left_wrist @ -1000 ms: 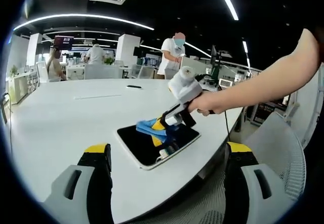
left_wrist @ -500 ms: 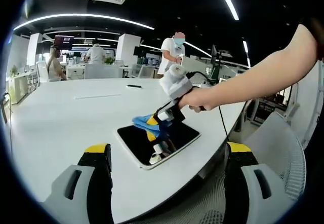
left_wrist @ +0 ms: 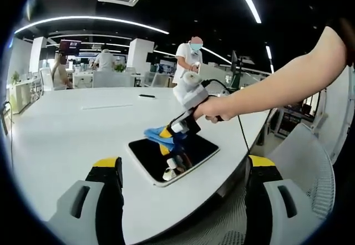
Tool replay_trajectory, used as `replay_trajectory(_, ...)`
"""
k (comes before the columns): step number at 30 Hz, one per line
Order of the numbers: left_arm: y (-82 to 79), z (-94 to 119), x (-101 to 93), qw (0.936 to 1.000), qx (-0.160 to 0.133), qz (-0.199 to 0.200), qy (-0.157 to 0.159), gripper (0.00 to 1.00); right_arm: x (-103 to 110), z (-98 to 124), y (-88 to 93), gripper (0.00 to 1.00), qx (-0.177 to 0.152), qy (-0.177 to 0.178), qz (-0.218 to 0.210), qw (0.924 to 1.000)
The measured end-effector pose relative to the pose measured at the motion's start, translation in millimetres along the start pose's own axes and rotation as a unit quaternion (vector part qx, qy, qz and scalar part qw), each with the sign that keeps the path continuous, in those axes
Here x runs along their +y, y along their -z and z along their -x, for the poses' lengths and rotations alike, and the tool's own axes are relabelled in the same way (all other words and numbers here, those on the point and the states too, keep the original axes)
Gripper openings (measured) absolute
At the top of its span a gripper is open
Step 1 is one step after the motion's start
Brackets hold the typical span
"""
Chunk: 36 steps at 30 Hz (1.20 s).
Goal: Wipe the mirror surface with the cleaning cloth until all visible marks leave the cleaned area.
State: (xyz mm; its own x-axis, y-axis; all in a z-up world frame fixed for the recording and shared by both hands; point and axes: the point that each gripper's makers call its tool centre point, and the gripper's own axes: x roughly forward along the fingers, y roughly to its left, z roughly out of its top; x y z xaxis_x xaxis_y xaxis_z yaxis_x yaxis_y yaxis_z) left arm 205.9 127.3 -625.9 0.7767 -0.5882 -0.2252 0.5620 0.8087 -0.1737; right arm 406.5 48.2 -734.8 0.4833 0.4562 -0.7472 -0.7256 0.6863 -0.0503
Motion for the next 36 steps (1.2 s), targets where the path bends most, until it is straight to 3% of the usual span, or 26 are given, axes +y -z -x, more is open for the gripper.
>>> replay_trajectory(8, -0.8, 0, 0.7, 1.0, -0.002, 0.0, -0.002, 0.9, -2, 2, 2.2, 0.01, 0.003, 0.003, 0.007, 1.0)
replay_trajectory(26, -1.1, 0, 1.7, 1.0, -0.003, 0.001, -0.005, 0.9, -35, 14, 19.8, 0.01, 0.011, 0.023, -0.004, 0.9997)
replay_trajectory(36, -1.4, 0, 1.7, 1.0, -0.005, 0.002, -0.005, 0.9, -35, 15, 20.3, 0.01, 0.005, 0.018, -0.012, 0.9997)
